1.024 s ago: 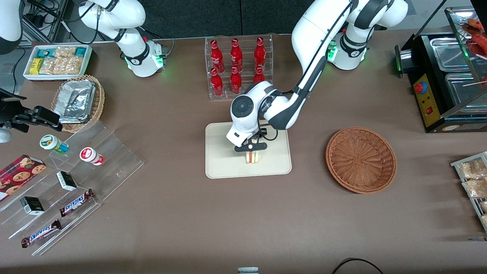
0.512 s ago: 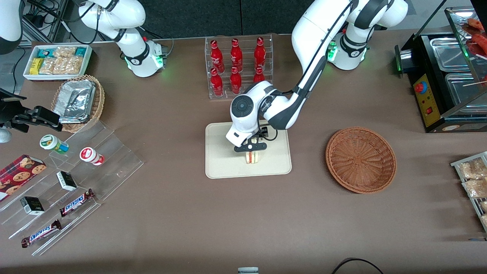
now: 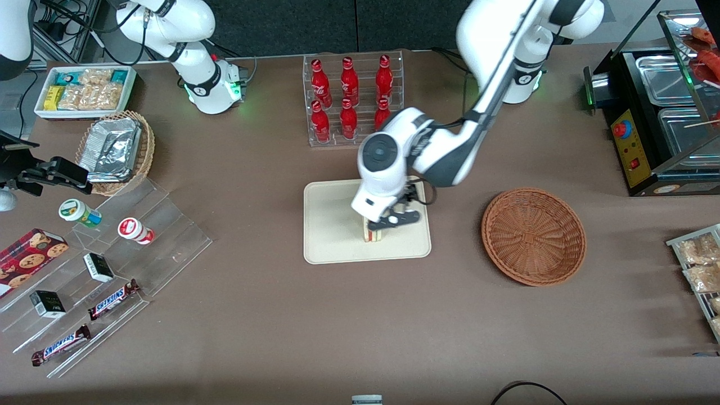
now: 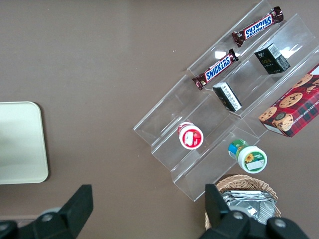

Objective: Place sandwich from basket to tray

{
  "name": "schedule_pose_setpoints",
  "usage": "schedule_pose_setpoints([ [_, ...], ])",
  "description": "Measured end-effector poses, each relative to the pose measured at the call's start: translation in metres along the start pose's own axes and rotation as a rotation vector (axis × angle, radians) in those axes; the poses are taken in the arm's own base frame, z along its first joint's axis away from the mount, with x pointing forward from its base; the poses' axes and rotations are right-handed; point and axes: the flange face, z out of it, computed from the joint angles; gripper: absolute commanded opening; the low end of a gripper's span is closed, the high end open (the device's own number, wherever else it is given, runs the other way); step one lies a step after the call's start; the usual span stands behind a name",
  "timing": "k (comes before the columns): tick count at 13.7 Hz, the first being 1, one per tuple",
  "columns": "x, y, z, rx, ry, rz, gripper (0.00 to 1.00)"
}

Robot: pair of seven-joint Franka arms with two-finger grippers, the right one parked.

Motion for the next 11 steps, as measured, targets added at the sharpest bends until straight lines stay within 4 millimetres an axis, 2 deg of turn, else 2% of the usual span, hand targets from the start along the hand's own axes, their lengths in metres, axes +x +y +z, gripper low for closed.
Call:
schedule_pose_setpoints([
  [3, 0.057, -0.059, -0.021, -0.012, -0.004, -0.052, 1.00],
  [6, 0.100, -0.118, -0.031, -0.008, -0.024, -0.084, 1.00],
  [8, 0.123, -0.159, -0.043, -0.022, -0.038, -0.104, 1.00],
  [11, 0.145, -0.220, -0.064, -0.026, -0.062, -0.105, 1.00],
])
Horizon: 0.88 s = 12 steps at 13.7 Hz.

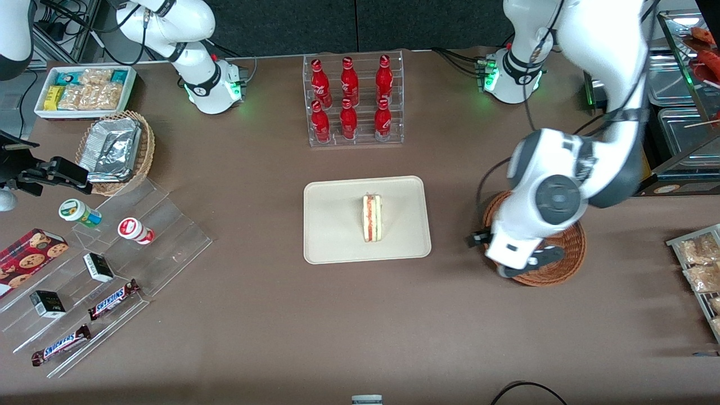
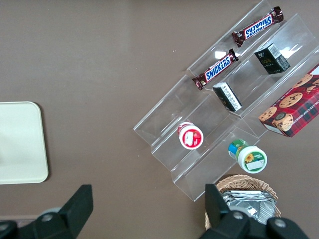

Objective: Place sandwich from basket to tray

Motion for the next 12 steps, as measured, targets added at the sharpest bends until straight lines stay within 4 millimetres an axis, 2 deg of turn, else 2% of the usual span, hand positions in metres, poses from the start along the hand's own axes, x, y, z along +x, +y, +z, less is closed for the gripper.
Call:
schedule_pose_setpoints([
  [2, 0.011, -0.042, -0.014, -0.004, -0.008, 0.032, 1.00],
  [5, 0.013, -0.095, -0.034, -0.004, -0.057, 0.150, 1.00],
  [8, 0.000, -0.122, -0.064, -0.012, -0.081, 0.192, 1.00],
  [12, -0.030, -0.160, -0.105, 0.008, -0.142, 0.259, 1.00],
])
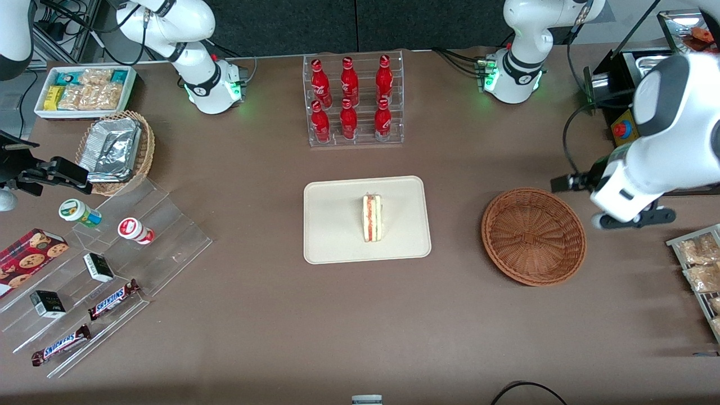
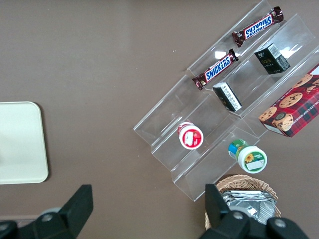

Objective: Place sandwich from basket to tray

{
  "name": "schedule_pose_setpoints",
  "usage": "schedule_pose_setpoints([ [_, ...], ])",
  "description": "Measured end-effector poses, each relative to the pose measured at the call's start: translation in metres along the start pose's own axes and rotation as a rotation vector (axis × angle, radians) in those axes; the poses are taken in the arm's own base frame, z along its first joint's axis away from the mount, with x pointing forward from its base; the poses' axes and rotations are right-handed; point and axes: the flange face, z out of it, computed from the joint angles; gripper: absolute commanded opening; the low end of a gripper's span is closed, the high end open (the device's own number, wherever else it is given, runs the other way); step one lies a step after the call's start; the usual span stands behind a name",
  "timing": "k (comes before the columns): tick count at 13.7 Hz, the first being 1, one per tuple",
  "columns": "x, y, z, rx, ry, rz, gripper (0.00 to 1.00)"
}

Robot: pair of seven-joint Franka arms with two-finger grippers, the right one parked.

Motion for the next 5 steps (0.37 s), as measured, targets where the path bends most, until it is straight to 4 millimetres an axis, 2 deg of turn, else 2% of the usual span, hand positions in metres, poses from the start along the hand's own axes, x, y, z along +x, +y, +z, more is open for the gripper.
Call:
schedule_pose_setpoints([
  [3, -0.041, -0.024, -0.033, 0.003, -0.019, 0.040, 1.00],
  [5, -0.067, -0.032, -0.053, 0.010, -0.017, 0.075, 1.00],
])
